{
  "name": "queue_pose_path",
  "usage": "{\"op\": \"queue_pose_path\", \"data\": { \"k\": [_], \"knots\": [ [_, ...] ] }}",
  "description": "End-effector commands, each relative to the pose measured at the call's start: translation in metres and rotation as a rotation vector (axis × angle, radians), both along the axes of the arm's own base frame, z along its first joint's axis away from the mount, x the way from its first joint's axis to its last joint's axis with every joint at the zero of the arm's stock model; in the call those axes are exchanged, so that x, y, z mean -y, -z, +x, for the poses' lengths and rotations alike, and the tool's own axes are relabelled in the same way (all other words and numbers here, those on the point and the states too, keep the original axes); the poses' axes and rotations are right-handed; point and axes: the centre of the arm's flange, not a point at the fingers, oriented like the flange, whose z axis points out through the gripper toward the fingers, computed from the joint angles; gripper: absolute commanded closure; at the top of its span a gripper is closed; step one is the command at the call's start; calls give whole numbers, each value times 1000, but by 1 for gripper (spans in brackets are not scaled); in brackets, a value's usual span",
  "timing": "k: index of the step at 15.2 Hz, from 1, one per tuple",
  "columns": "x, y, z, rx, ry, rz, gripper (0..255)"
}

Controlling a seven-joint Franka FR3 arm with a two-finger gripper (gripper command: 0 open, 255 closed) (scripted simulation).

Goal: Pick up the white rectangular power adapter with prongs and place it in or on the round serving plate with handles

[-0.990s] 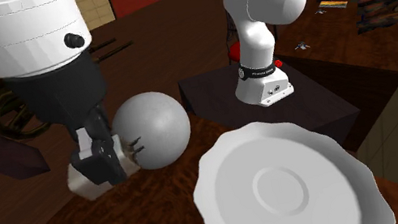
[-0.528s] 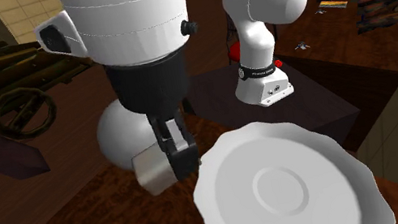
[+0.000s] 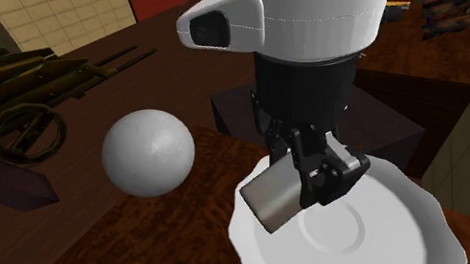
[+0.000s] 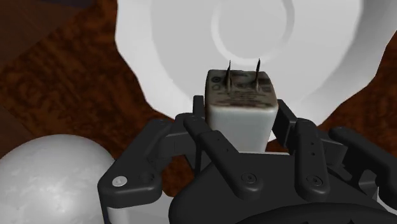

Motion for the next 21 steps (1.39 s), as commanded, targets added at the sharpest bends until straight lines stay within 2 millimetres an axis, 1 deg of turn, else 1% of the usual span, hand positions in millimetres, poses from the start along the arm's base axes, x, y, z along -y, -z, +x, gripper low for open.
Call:
{"op": "queue_pose_path", "data": {
  "k": [1, 3, 4, 16, 17, 21],
  "knots": [
    [-7, -2, -29, 0, 2, -1, 255],
    [-16, -2, -54, 0, 2, -1, 255],
    [-18, -2, -60, 0, 2, -1, 255],
    [-18, 61, -60, 0, 2, -1, 255],
    [-18, 70, -60, 0, 2, -1, 255],
    [-18, 70, -60, 0, 2, -1, 255]
  ]
}}
